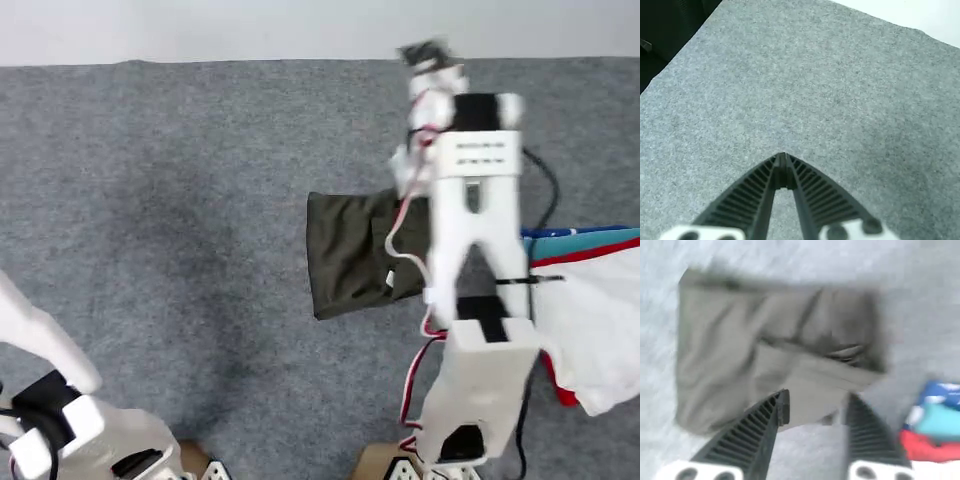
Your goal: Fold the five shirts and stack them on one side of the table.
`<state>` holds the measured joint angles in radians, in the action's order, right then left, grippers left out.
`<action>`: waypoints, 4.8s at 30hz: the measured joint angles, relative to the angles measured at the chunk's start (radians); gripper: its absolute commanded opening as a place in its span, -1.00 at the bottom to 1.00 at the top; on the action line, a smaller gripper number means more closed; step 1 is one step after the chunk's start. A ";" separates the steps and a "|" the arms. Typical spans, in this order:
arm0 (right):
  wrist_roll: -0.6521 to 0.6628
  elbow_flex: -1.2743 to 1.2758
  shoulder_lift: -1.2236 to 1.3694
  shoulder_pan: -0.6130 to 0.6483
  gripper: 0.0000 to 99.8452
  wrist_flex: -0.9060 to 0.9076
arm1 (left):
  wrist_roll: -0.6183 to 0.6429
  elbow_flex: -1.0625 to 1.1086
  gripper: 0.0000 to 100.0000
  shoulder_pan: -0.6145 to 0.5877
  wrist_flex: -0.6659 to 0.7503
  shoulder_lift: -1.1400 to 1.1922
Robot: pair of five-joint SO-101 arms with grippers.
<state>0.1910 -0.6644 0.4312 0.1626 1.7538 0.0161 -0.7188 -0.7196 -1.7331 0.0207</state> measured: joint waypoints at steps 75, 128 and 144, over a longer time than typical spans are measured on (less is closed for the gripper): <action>0.138 0.598 -0.068 -0.141 -0.98 -0.098 | -0.048 0.002 -0.99 0.066 0.000 -0.055; 0.066 0.414 -0.506 -0.414 -0.98 -0.005 | -0.097 0.299 -0.86 0.838 0.063 0.242; 0.066 0.477 -0.506 -0.661 -0.98 -0.003 | -0.103 -0.158 -0.70 1.023 0.132 0.675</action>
<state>0.2570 -0.1872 -0.0752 -0.4987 1.7507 -0.0867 -0.8769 0.3038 -1.6011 0.6958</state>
